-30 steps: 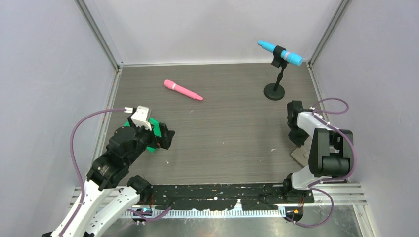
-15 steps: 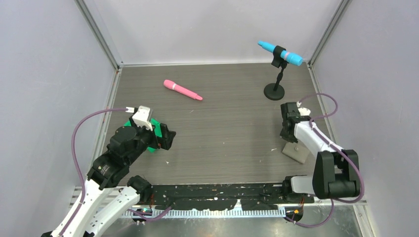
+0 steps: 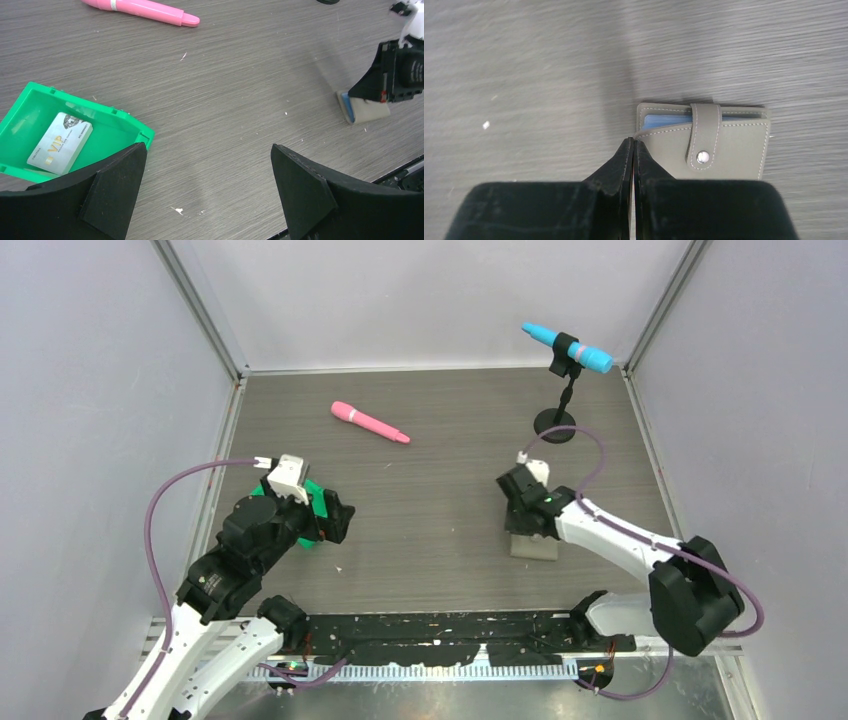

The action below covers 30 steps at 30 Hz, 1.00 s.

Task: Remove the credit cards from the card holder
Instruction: Move the card holder to the center of the board.

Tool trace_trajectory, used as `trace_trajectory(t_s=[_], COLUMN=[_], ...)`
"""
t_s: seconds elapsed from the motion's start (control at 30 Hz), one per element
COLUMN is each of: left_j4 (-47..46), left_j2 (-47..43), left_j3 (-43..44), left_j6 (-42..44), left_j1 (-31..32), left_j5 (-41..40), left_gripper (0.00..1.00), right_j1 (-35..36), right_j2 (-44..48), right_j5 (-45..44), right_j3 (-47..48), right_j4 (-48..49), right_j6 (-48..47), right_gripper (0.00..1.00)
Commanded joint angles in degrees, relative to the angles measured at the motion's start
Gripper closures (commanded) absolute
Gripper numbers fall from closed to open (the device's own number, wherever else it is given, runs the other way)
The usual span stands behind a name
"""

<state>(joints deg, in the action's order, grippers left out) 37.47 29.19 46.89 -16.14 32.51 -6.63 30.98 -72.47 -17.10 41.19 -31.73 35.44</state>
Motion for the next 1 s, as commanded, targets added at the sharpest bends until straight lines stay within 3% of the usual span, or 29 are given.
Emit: trace_trajectory(t_s=[0.0,0.1,0.27,0.33,0.37,0.43,0.57,0.73,0.97], left_j4=[-0.21,0.81,2.9,3.71,4.13,5.01,5.41,3.29,-1.77], left_j2=[0.63,1.11,0.2,-0.21,-0.37,0.09,2.55,8.23,23.66], left_j3=[0.99,1.42,1.95,2.18,2.27,2.61,3.03,2.8,5.22], left_j6=[-0.21,-0.33,0.15,0.47,0.57,0.4,-1.61,-3.99,-6.29], left_j1=[0.1,0.07,0.16,0.1,0.1,0.1,0.12,0.17,3.03], left_j5=[-1.58,-1.98,-2.74,-2.78,-2.52,-1.09,3.37,10.22,19.68], left_gripper=[0.01,0.01,0.01,0.01,0.01,0.01,0.01,0.05,0.17], right_j1=[11.9,21.39,30.11,31.47,31.76,31.85,31.82,31.82,31.06], right_j2=[-4.82,-9.6,-17.43,-17.52,-17.18,-15.25,-8.38,-0.52,10.81], right_j5=[1.22,0.79,-1.16,-1.46,-1.27,-1.33,-1.78,-5.48,-5.99], right_j3=[5.4,9.95,16.56,16.56,16.29,14.95,10.57,5.67,-5.18], right_j4=[4.64,5.95,5.74,5.87,6.1,6.3,6.86,4.49,8.11], right_j6=[8.18,6.24,1.46,0.92,0.93,1.45,4.72,11.01,19.84], right_gripper=[0.95,0.95,0.92,0.83,0.72,0.57,0.4,0.33,0.34])
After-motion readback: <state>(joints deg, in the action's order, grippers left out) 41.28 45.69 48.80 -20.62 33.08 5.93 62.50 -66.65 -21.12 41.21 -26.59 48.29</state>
